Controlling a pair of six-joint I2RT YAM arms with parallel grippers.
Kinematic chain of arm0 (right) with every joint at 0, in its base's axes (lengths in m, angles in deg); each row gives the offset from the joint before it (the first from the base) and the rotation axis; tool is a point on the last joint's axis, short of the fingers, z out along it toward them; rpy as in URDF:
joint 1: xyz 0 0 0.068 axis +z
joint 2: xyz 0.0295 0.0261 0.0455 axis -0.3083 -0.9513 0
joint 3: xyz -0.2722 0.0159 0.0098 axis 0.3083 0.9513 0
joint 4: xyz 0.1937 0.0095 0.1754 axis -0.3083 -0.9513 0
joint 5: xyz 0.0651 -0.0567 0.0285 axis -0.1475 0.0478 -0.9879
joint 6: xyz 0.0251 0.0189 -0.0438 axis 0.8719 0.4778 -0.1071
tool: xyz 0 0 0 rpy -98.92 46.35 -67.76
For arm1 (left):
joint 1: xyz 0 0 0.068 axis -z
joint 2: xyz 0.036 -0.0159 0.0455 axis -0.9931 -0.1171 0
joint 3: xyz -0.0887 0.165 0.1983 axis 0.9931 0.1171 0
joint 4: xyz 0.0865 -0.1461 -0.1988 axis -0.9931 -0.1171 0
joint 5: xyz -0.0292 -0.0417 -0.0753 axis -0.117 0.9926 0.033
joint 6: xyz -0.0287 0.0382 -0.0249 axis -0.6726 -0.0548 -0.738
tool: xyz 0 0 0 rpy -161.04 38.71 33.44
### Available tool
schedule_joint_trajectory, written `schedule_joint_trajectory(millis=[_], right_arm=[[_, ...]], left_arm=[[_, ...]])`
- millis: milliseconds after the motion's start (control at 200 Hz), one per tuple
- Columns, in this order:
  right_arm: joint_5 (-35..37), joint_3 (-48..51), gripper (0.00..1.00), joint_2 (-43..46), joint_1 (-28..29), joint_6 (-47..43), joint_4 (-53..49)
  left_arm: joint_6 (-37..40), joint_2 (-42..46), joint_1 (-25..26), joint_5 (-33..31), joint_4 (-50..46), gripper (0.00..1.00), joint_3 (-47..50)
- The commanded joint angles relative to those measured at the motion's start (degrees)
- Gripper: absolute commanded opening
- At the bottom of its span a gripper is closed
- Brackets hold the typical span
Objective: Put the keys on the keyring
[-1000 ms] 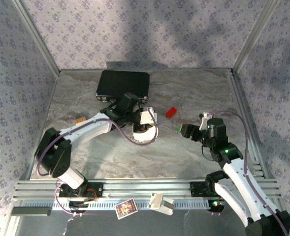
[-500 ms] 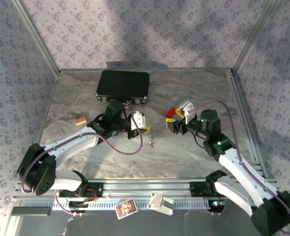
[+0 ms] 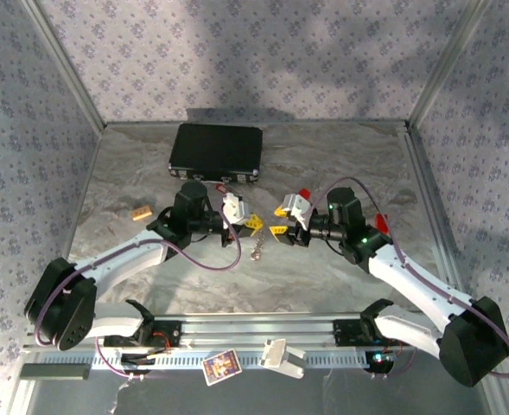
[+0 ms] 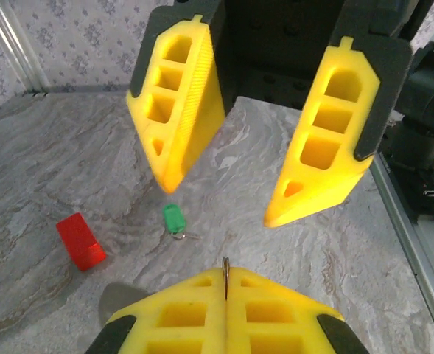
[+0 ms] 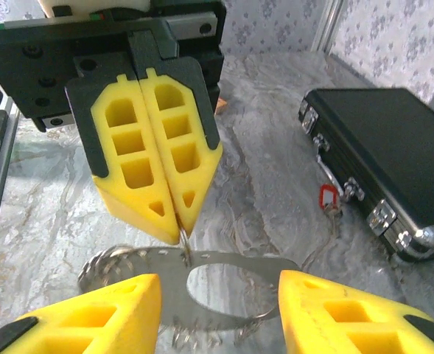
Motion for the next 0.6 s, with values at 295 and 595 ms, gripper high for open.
schedule_joint_trajectory(millis=[295,595], right_arm=[[-3.20,3.27,0.39,-1.62,1.91,-0.64,7.30],[-4.11,4.98,0.22,-0.84,2.09,-0.08,7.76]], left_arm=[[-2.53,-0.93,2.88,3.30,7.81,0.00,0.52],[-2.87,-1.01,3.18,2.44,8.10,0.00,0.54]])
